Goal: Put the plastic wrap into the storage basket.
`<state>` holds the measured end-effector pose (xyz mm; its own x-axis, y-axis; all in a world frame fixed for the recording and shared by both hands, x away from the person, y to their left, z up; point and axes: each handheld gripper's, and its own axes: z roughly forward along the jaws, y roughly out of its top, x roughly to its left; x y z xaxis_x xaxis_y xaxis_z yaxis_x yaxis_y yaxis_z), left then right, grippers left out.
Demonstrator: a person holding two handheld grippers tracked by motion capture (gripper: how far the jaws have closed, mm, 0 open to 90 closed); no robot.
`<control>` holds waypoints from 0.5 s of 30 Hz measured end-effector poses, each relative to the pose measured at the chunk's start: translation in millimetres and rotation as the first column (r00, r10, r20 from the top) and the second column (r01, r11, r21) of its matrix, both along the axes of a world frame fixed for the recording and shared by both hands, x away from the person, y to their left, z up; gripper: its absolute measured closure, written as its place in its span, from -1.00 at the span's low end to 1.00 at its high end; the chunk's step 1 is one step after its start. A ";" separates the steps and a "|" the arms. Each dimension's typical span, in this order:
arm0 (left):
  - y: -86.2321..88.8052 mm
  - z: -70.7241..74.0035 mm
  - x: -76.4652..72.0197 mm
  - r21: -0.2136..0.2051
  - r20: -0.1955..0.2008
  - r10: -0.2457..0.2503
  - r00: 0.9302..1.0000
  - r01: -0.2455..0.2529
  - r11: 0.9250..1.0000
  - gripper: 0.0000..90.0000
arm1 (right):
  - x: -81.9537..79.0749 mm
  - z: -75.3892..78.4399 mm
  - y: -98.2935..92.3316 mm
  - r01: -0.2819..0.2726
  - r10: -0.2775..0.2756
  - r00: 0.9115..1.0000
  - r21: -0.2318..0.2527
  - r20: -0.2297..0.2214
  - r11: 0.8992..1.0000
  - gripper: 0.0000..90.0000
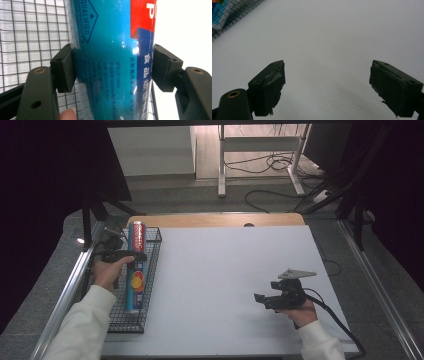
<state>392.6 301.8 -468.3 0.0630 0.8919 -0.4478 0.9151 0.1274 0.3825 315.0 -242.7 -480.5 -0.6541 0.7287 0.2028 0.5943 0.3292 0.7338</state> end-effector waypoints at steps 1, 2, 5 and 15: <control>0.8 -2.0 1.3 -0.003 -0.008 0.009 1.000 -0.009 1.000 -0.31 | 0.2 0.0 -0.2 0.000 0.000 1.000 0.001 0.000 1.000 -0.70; 1.5 -3.8 2.7 -0.003 -0.019 0.020 1.000 -0.020 1.000 -0.31 | 0.3 0.0 -0.3 0.002 -0.002 1.000 0.002 0.000 1.000 -0.70; 2.6 -9.9 6.7 0.032 -0.050 0.044 0.998 -0.042 0.999 -0.33 | 0.6 -0.7 0.4 0.002 -0.002 1.000 0.002 0.000 1.000 -0.70; -0.8 1.6 -6.1 -0.059 0.035 0.018 0.999 -0.016 0.998 -0.58 | 0.4 -0.7 0.0 0.002 -0.002 1.000 -0.001 0.004 1.000 -0.70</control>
<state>386.5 301.0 -466.7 0.0652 0.8653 -0.4970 0.8986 0.1656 0.4063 315.4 -242.6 -481.3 -0.6534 0.7301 0.2000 0.5923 0.3285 0.7357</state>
